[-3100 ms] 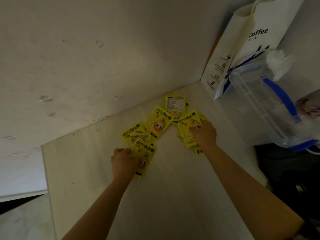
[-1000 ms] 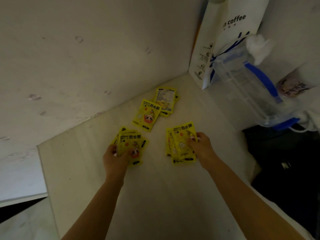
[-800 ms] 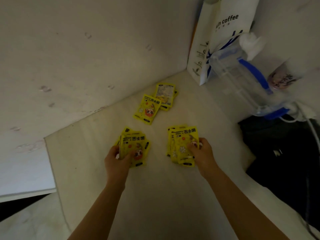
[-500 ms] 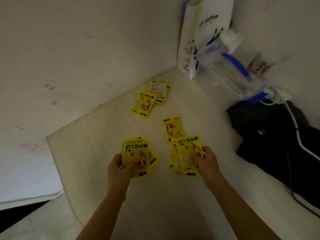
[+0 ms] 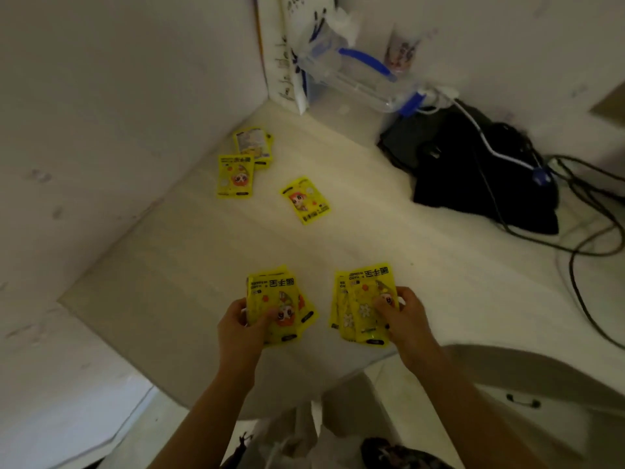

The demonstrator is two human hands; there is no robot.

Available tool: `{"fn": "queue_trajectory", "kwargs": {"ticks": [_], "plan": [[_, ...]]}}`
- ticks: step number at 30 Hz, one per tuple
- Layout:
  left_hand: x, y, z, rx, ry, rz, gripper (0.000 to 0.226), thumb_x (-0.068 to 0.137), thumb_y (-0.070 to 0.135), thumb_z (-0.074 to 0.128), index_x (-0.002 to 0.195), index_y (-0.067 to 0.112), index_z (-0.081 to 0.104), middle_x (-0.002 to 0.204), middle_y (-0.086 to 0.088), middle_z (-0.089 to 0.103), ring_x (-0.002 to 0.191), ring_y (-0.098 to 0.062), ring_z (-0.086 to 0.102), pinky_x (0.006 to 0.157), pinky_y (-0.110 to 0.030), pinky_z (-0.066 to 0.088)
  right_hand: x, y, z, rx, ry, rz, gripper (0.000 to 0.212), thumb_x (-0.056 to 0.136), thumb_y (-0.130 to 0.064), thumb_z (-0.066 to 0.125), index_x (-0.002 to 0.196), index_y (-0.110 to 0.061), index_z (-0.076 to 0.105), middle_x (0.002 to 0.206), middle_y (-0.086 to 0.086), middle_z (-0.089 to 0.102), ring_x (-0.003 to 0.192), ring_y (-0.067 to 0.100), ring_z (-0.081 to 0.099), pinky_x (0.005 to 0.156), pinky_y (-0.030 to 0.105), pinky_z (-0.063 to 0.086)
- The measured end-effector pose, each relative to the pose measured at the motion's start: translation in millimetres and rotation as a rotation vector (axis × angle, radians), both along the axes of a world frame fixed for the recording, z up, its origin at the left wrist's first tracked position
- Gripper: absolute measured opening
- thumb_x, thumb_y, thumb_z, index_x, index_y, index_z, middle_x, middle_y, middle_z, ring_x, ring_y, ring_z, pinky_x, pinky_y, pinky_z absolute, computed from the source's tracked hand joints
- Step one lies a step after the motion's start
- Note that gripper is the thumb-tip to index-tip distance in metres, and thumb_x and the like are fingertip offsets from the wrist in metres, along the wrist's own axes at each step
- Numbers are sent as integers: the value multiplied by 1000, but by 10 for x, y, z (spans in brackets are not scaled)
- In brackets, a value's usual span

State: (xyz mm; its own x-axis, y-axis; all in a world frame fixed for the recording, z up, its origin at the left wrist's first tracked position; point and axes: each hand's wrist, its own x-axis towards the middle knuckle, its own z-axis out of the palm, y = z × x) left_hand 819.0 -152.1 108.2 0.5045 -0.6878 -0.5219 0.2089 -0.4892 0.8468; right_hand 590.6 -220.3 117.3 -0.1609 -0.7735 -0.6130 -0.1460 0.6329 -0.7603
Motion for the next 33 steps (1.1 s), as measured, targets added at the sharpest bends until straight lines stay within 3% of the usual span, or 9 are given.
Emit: {"fn": "queue_trajectory", "kwargs": {"ticks": [2,9,13,17,19,22,26,33], "plan": [[-35,111,16,2,-4,-66,23,79,4,73,98,11,64,89,-10,72,76,-24,71,62,-36,59,-44,247,20,-1,-8,-59,20,88,-12,61,108,-13,55,105,12,65,91,28,66,74,42,57],[-338,361,63,22,-30,-284,21,79,6,74,93,18,65,88,-8,71,78,-23,71,62,-35,58,-393,1044,106,-13,-16,-269,14,86,-7,60,90,-19,55,94,11,66,89,32,66,81,55,56],[-625,449,69,-1,-94,-398,23,77,4,75,87,22,65,83,-5,69,73,-20,68,54,-25,56,-683,1458,86,-3,-5,-379,14,85,-9,63,95,-17,56,101,16,67,94,37,66,83,58,54],[-989,632,25,8,-133,-521,24,73,8,78,92,14,67,84,-9,72,76,-25,69,65,-39,57,-1000,1920,55,11,-42,-482,16,85,-10,63,95,-19,56,103,16,67,96,39,66,84,60,53],[-1213,770,27,-2,-132,-571,23,71,8,79,89,15,66,82,-8,72,73,-24,68,63,-36,55,-1175,2173,39,3,-57,-529,15,85,-8,62,96,-16,56,101,17,67,96,41,66,83,62,53],[-1581,1023,50,-6,-149,-643,25,65,16,82,85,17,66,80,-4,71,70,-19,67,63,-32,53,-1464,2584,34,-7,-49,-587,15,85,-8,63,91,-19,56,97,15,67,94,40,66,83,61,53],[-2096,1475,34,8,-169,-718,24,73,14,79,92,14,65,84,-2,71,75,-18,67,62,-30,52,-1891,3194,36,-11,-72,-669,16,87,-6,61,91,-19,53,91,9,65,86,33,64,85,57,53],[-3106,2240,1,3,-94,-856,20,75,11,77,87,18,63,88,-7,72,78,-22,69,69,-34,55,-2628,4225,46,-17,-67,-855,18,88,-8,62,101,-12,52,91,10,65,79,27,64,78,47,55]]}}
